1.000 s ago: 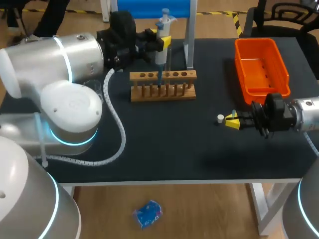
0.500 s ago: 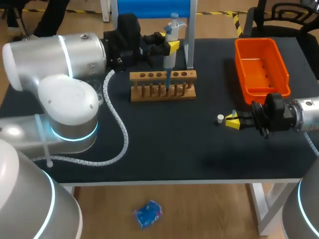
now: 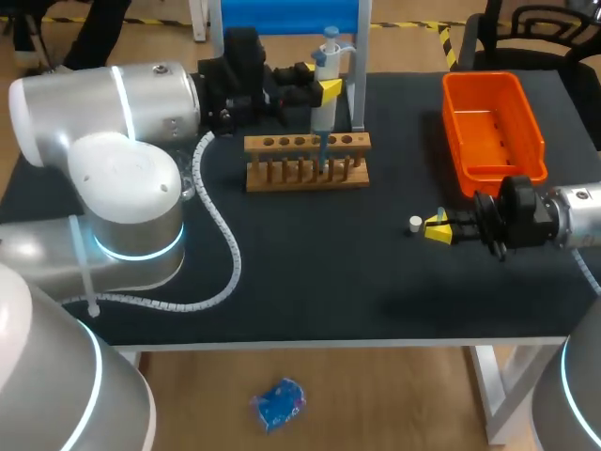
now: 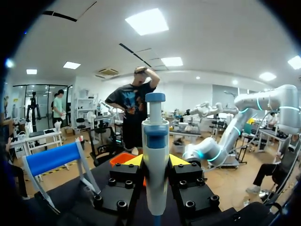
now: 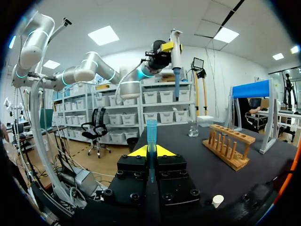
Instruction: Invert the test tube, pick up the pipette, mount the tip to pipette, aspirate from beaker and dispense into the tube, eject the tip, return the pipette, and cap with the stopper.
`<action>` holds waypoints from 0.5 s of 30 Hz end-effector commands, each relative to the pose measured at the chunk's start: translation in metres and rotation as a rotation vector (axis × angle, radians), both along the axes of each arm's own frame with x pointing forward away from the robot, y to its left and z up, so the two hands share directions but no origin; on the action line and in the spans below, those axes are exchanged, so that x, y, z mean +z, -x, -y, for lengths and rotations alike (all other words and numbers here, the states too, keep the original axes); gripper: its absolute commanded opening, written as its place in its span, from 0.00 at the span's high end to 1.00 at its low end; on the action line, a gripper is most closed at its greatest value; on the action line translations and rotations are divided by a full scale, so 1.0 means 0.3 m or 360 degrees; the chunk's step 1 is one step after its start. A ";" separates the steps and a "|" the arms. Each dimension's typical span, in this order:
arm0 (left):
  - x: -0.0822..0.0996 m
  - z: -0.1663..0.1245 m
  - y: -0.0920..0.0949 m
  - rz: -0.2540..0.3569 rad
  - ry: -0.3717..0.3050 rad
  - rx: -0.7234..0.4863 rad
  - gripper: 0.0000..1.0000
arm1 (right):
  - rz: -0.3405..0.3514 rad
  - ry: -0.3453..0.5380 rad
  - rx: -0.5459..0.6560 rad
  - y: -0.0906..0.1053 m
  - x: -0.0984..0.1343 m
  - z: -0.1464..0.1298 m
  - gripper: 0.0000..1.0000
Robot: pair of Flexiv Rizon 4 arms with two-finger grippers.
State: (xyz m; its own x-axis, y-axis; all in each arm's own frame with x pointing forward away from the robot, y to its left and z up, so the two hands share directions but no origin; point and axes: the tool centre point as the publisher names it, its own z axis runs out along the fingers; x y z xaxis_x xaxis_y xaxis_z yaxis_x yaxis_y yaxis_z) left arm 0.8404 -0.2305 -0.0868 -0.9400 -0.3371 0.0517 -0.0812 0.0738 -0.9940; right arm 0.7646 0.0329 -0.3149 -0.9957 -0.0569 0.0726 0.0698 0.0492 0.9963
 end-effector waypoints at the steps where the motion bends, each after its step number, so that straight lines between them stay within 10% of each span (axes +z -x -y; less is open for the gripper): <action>1: -0.006 0.033 0.007 -0.0001 0.0042 -0.0092 1.00 | 0.0001 0.0003 -0.0001 0.001 0.001 0.000 1.00; 15: -0.030 0.134 0.098 0.0032 0.0041 -0.0107 1.00 | 0.0001 0.0003 -0.0001 0.001 0.001 0.000 1.00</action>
State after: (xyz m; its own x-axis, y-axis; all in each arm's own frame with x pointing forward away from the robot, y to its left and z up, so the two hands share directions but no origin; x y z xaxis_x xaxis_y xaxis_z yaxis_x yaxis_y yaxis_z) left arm 0.8133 -0.2641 -0.0911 -0.9654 -0.2570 0.0434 -0.0632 0.0693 -0.9956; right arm 0.7645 0.0329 -0.3148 -0.9957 -0.0567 0.0726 0.0698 0.0493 0.9963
